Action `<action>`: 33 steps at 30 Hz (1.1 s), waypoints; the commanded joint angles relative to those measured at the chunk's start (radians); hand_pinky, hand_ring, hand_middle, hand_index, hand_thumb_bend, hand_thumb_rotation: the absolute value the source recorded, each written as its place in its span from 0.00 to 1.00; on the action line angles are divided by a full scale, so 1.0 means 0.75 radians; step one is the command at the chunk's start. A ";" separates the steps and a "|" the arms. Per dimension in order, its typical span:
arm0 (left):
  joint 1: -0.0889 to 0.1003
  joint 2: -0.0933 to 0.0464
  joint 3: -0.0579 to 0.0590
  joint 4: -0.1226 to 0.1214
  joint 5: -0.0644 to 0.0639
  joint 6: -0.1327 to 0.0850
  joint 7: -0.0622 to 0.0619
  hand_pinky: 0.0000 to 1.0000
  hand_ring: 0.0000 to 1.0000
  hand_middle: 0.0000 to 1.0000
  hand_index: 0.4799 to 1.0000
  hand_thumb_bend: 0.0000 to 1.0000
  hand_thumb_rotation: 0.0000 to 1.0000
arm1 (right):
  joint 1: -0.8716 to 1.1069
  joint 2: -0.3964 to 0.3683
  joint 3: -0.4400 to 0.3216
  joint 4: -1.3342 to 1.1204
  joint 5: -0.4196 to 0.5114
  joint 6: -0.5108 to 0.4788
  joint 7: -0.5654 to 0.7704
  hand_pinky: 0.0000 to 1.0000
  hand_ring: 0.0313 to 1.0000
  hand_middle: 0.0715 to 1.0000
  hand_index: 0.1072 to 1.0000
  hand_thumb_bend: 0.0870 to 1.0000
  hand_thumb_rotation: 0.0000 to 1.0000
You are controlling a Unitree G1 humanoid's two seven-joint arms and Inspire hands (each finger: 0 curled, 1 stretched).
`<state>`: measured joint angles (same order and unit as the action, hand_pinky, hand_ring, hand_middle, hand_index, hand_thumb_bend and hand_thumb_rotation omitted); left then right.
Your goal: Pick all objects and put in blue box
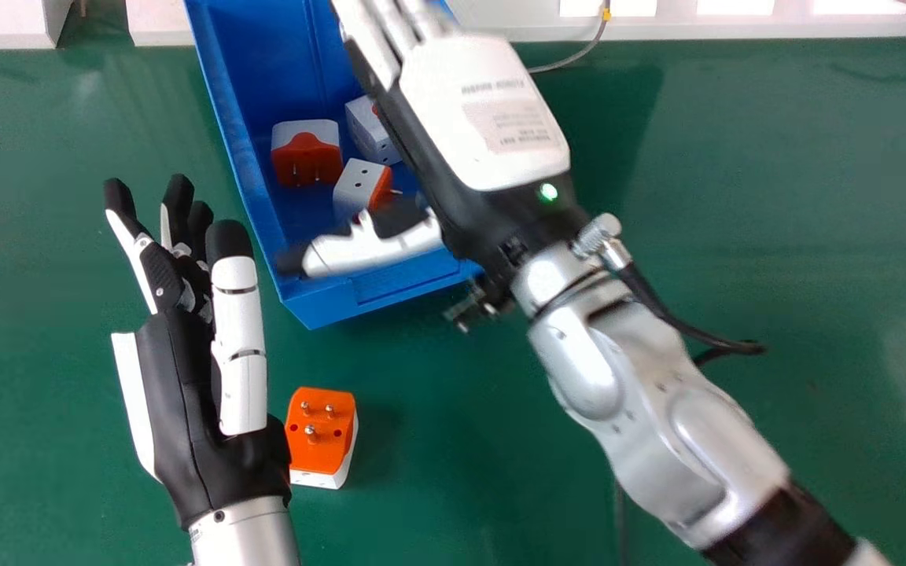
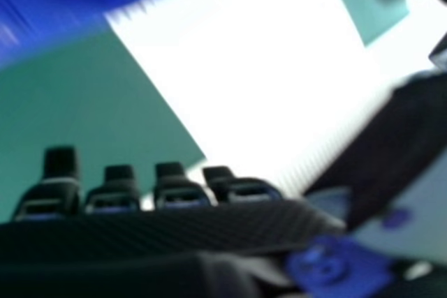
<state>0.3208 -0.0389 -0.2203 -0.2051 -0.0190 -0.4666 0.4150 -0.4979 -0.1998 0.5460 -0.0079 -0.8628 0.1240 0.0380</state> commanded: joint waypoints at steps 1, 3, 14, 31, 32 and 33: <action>-0.005 -0.139 -0.017 -0.045 0.032 -0.014 0.020 0.94 0.97 0.97 0.92 0.56 0.75 | 0.087 -0.209 0.000 -0.619 0.020 0.257 0.808 0.75 0.95 0.97 0.98 0.92 0.47; -0.006 -0.134 -0.018 -0.052 0.030 -0.007 0.016 0.94 0.97 0.97 0.92 0.55 0.77 | 0.103 -0.212 0.036 -0.657 0.020 0.325 0.953 0.75 0.95 0.97 0.97 0.90 0.44; -0.001 -0.116 -0.017 -0.050 0.002 -0.032 -0.022 0.97 0.99 0.99 0.97 0.51 0.79 | 0.135 -0.013 0.289 -0.455 -0.216 0.462 1.217 0.75 0.96 0.97 0.93 0.78 0.22; -0.050 -0.127 0.199 -0.047 0.016 -0.008 0.118 0.98 1.00 1.00 0.98 0.50 0.85 | 0.074 0.100 0.364 -0.175 -0.185 0.241 1.043 0.82 1.00 1.00 0.97 0.81 0.25; -0.050 -0.125 0.207 -0.044 0.016 -0.014 0.119 0.98 1.00 1.00 0.98 0.50 0.85 | 0.072 0.101 0.367 -0.174 -0.191 0.236 1.036 0.82 1.00 1.00 0.97 0.82 0.26; -0.050 -0.124 0.216 -0.040 0.018 -0.022 0.121 0.98 0.99 0.99 0.98 0.49 0.85 | 0.071 0.103 0.368 -0.176 -0.197 0.233 1.029 0.82 1.00 1.00 0.97 0.82 0.28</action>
<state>0.2963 -0.0488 -0.0676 -0.2205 -0.0184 -0.4663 0.5009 -0.4194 -0.1427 0.8190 -0.1295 -0.9953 0.3122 0.8262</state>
